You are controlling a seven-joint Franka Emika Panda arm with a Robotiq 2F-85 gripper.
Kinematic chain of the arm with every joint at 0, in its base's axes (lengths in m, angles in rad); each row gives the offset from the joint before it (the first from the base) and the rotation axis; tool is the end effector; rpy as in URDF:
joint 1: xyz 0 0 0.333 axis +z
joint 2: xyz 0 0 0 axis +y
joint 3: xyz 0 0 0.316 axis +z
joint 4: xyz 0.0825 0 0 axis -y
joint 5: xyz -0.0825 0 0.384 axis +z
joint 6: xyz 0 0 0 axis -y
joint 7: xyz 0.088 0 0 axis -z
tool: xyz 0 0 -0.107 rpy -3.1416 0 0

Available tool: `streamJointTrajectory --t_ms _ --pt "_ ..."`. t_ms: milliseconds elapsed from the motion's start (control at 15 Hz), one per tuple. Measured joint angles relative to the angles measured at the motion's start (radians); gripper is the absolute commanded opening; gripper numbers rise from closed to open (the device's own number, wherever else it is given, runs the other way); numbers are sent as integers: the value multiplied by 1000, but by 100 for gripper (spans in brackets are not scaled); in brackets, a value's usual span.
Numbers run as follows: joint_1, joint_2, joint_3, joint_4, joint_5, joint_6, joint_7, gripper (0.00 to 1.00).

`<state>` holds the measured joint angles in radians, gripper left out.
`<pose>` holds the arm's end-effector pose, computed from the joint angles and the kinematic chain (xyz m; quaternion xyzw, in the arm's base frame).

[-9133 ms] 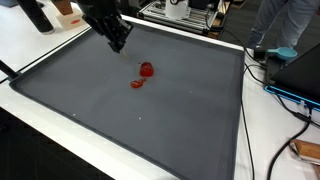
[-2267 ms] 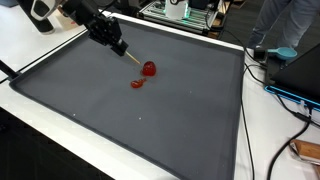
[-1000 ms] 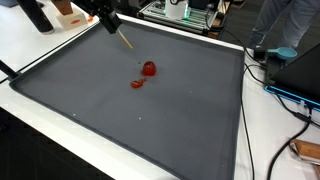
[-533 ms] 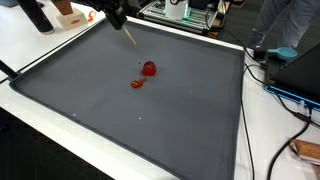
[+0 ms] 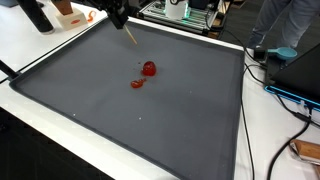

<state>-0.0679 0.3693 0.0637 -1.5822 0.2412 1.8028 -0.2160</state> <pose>0.6503 0.0126 0.4161 -0.9870 -0.0672 0.0592 0.1336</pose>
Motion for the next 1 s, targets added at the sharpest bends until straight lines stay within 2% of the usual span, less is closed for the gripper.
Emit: streamJointTrajectory --t_ms 267,333,533,733,1000 --pt "0 0 -1 -1 0 0 0 13" --pt "0 0 -1 -1 0 0 0 3" --pt "0 2 -1 2 4 0 -7 3" --pt "-12 18 2 5 60 -6 -105 3" --pt "-45 52 17 0 178 -26 -307 3"
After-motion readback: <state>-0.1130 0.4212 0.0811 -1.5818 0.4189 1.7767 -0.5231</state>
